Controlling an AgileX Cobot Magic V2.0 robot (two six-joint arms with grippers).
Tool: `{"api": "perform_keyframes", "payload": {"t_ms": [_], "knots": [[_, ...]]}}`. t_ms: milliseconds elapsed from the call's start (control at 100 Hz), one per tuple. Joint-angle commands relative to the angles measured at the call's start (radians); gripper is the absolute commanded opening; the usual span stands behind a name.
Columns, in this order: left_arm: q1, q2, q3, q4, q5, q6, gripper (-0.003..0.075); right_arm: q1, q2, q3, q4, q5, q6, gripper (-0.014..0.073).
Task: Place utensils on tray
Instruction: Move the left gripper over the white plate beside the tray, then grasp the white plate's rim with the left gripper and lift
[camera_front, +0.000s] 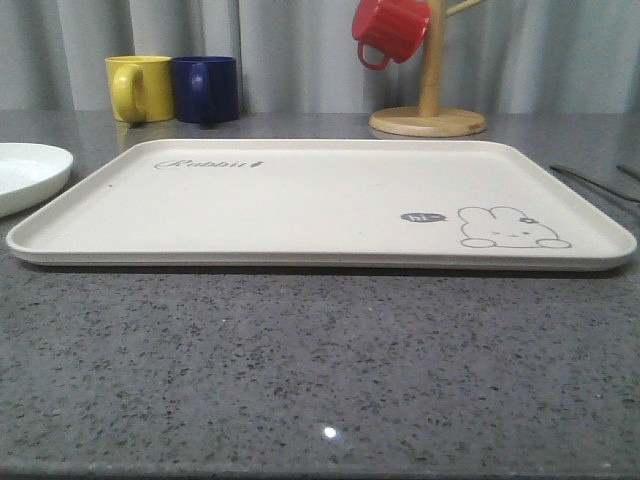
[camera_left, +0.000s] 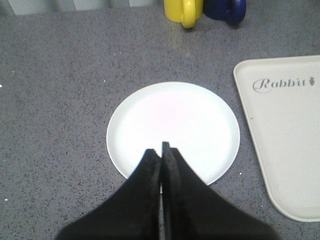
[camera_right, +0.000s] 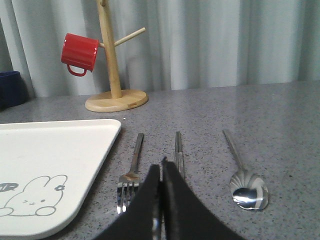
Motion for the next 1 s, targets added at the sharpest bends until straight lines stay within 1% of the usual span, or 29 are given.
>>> {"api": "perform_keyframes", "payload": {"t_ms": [0, 140, 170, 210, 260, 310, 360, 380, 390, 430, 500, 670, 770, 860, 990], "knots": [[0.001, 0.039, -0.037, 0.004, -0.051, 0.0, -0.0018, -0.005, -0.022, -0.019, -0.002, -0.085, -0.007, -0.0068], [0.001, 0.072, -0.037, -0.003, -0.046, 0.0, -0.0015, -0.005, -0.022, -0.019, -0.002, -0.085, -0.007, -0.0068], [0.001, 0.072, -0.037, -0.003, -0.042, 0.0, -0.0009, -0.005, -0.022, -0.019, -0.002, -0.085, -0.007, -0.0068], [0.001, 0.072, -0.037, -0.003, -0.039, 0.0, 0.0017, -0.005, -0.022, -0.019, -0.002, -0.085, -0.007, -0.0068], [0.001, 0.072, -0.037, -0.003, -0.033, 0.0, 0.0074, -0.005, -0.022, -0.019, -0.002, -0.085, -0.007, -0.0068], [0.001, 0.072, -0.037, -0.003, -0.033, 0.0, 0.0158, -0.005, -0.022, -0.019, -0.002, -0.085, -0.007, -0.0068], [0.001, 0.072, -0.037, -0.003, -0.033, 0.0, 0.0274, -0.005, -0.022, -0.019, -0.002, -0.085, -0.007, -0.0068], [0.001, 0.072, -0.037, -0.003, -0.033, 0.0, 0.0303, -0.005, -0.022, -0.019, -0.002, -0.085, -0.007, -0.0068], [0.001, 0.072, -0.037, -0.003, -0.033, 0.0, 0.0332, -0.005, -0.022, -0.019, -0.002, -0.085, -0.007, -0.0068], [0.001, 0.072, -0.037, -0.003, -0.033, 0.0, 0.0405, -0.005, -0.022, -0.019, -0.002, -0.085, -0.007, -0.0068], [0.001, 0.072, -0.037, -0.003, -0.033, 0.0, 0.0468, -0.005, -0.022, -0.019, -0.002, -0.085, -0.007, -0.0068], [0.001, 0.086, -0.041, -0.003, -0.058, 0.0, 0.0464, -0.005, -0.022, -0.019, -0.002, -0.085, -0.007, -0.0068], [0.001, 0.139, -0.066, 0.013, -0.065, -0.012, 0.0464, -0.005, -0.022, -0.019, -0.002, -0.085, -0.007, -0.0068], [0.028, 0.204, -0.11, 0.011, -0.056, -0.017, 0.0464, -0.005, -0.022, -0.019, -0.002, -0.085, -0.007, -0.0068], [0.101, 0.322, -0.191, 0.003, -0.033, -0.017, 0.0464, -0.005, -0.022, -0.019, -0.002, -0.085, -0.007, -0.0068]]}}
